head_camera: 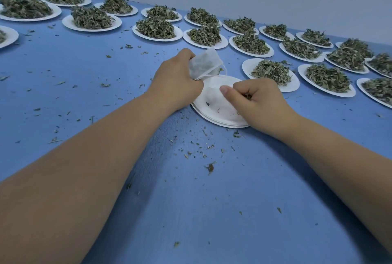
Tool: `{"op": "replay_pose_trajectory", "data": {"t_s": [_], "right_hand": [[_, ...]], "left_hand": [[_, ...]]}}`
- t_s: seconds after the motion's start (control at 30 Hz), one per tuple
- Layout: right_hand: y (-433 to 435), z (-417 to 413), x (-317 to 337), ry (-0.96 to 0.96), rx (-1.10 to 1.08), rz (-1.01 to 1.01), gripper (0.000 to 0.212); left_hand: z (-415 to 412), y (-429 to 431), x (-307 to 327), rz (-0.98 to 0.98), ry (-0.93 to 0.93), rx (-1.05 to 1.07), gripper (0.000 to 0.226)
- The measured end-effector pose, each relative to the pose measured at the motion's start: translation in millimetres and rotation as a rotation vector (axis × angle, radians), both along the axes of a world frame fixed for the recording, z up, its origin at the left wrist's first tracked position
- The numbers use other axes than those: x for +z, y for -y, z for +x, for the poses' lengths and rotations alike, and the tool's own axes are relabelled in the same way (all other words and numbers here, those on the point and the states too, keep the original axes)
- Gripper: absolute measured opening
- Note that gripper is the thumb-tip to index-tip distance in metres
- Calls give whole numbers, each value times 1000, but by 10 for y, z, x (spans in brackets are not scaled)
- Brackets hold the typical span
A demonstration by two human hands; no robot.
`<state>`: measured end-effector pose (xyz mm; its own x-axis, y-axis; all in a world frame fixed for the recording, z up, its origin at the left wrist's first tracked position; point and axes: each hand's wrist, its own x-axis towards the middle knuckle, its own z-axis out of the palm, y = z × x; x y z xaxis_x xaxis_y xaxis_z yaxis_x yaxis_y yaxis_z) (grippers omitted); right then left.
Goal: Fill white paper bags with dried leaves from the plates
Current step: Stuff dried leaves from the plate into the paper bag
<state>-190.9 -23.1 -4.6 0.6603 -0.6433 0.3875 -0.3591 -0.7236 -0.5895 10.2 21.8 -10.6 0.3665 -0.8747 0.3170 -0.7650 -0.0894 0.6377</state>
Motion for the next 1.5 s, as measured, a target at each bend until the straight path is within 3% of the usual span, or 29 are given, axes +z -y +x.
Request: {"op": "replay_pose_trajectory", "data": {"t_s": [0.1,0.2,0.33,0.47,0.63,0.83,0.93,1.2,1.37,1.5], "right_hand": [[92,124,177,150,-146,155,60],[212,280,406,447,-317,524,60],[342,473,655,885,-278,967,45],[308,713,826,1028,-254,1060,44],[201,868,805,830,-373,860,58],[156,855,764,593,-413,617,42],[121,850,721,585,-355,633,31],[41,828,662,563,-202,559,33],[70,796,720,338,-216,501,26],[38,839,766,182,-194,491,47]], "left_hand": [[-2,4,-4,-34,-1,-15,32],[-17,-1,10,-104,9,-21,35],[-56,-31,39,-172,-19,-56,42],[-94,-65,70,-213,-66,-87,33],[-103,-78,89,-234,-128,-73,28],[-133,-70,101,-241,-213,-62,30],[-160,-65,97,-237,-235,-79,30],[-135,-37,90,-236,-297,-89,26],[-155,-33,86,-213,-223,-88,30],[-159,-52,100,-172,-97,-81,33]]}}
